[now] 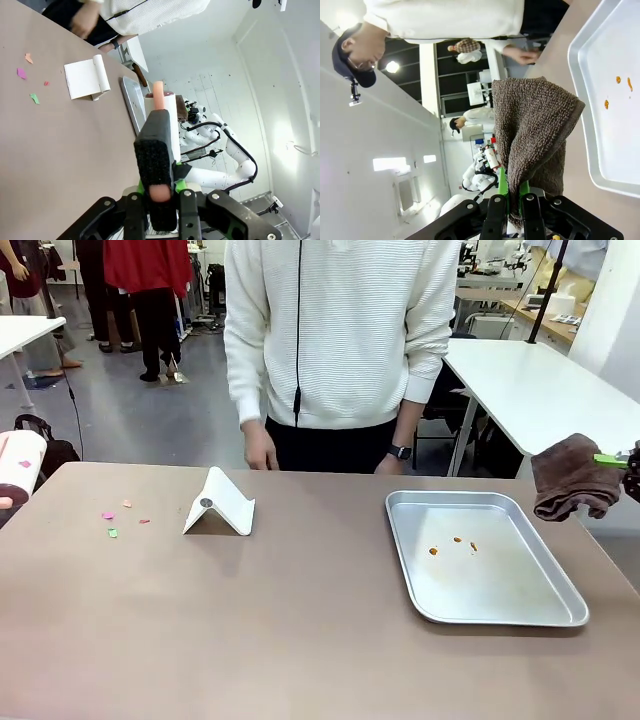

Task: Clean the surface of the table.
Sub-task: If a person points to the right, clean the right side of the table with your right hand, and if they point to the left, clean the left side with your left hand.

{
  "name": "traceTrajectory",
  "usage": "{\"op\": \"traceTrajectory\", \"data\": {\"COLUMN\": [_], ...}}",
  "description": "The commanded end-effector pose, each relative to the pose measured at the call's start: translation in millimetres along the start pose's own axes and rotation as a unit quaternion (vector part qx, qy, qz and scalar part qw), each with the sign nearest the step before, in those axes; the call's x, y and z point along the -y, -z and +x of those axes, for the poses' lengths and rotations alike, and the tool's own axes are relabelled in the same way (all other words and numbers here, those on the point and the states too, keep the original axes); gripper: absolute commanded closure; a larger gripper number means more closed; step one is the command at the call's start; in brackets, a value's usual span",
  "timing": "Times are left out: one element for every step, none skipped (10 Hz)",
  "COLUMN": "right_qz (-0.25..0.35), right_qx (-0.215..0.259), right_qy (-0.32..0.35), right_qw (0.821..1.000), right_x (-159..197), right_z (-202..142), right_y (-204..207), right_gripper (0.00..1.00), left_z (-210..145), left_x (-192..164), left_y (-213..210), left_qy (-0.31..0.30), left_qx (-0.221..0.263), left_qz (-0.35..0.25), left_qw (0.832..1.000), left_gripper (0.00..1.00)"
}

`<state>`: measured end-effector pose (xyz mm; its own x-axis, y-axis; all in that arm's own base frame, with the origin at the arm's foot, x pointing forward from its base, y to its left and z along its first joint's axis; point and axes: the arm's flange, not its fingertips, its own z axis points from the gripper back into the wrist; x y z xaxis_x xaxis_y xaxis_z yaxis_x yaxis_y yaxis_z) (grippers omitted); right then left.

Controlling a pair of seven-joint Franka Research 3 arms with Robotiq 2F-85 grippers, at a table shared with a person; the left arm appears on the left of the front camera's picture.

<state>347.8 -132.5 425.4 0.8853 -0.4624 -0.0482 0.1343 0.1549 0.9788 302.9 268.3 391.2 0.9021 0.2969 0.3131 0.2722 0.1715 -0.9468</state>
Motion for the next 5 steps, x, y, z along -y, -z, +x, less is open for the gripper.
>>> {"op": "traceTrajectory", "data": {"right_qz": [0.001, 0.001, 0.001, 0.001, 0.001], "right_qx": [-0.004, -0.004, -0.004, -0.004, -0.004], "right_qy": [0.003, 0.003, 0.003, 0.003, 0.003], "right_qw": [1.000, 1.000, 1.000, 1.000, 1.000], "right_x": [-5.9, -5.9, -5.9, -5.9, -5.9], "right_z": [-0.7, -0.7, -0.7, -0.7, -0.7], "right_y": [-4.6, -4.6, -4.6, -4.6, -4.6], "right_gripper": [0.98, 0.98, 0.98, 0.98, 0.98], "left_z": [-3.5, -3.5, -3.5, -3.5, -3.5], "left_x": [3.4, 3.4, 3.4, 3.4, 3.4], "left_y": [1.7, 1.7, 1.7, 1.7, 1.7], "left_qy": [0.003, 0.003, 0.003, 0.003, 0.003], "left_qx": [0.002, 0.002, 0.002, 0.002, 0.002], "left_qz": [0.000, 0.000, 0.000, 0.000, 0.000], "left_qw": [1.000, 1.000, 1.000, 1.000, 1.000], "left_gripper": [1.00, 1.00, 1.00, 1.00, 1.00]}}
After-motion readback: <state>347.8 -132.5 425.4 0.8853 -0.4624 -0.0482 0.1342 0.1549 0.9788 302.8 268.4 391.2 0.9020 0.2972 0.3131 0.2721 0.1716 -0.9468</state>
